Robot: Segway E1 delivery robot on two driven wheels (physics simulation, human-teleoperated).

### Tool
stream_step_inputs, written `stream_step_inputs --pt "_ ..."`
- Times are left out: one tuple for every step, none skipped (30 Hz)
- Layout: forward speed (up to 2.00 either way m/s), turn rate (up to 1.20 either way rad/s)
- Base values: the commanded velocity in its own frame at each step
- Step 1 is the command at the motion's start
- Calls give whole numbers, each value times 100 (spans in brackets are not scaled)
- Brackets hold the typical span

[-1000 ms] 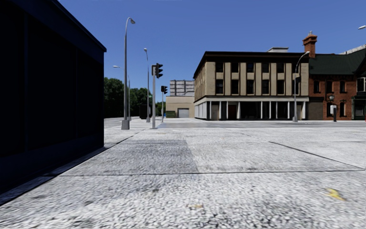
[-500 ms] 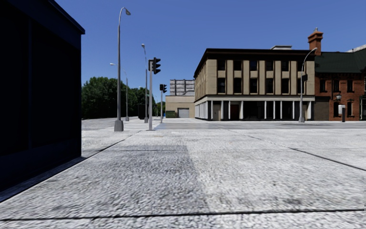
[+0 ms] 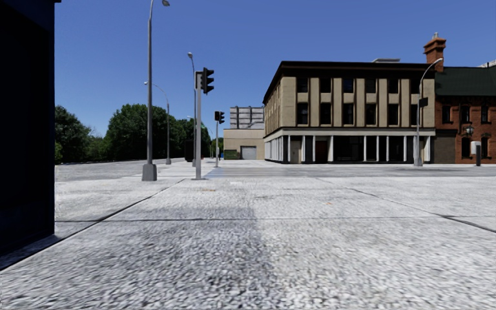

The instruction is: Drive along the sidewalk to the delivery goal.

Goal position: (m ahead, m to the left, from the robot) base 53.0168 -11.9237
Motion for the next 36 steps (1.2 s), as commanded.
stream_step_inputs --pt "200 0" --pt "200 0" --pt "200 0" --pt "200 0" --pt "200 0" --pt "200 0" --pt "200 0" --pt "200 0" --pt "200 0" --pt "200 0" --pt "200 0" --pt "200 0" --pt "200 0" --pt "200 0" --pt "200 0" --pt "200 0" --pt "200 0" --pt "200 0" --pt "200 0" --pt "200 0" --pt "200 0" --pt "200 0" --pt "200 0" --pt "200 0" --pt "200 0" --pt "200 0" --pt "200 0" --pt "200 0" --pt "200 0" --pt "200 0" --pt "200 0" --pt "200 0" --pt "200 0" --pt "200 0" --pt "200 0" --pt "200 0"
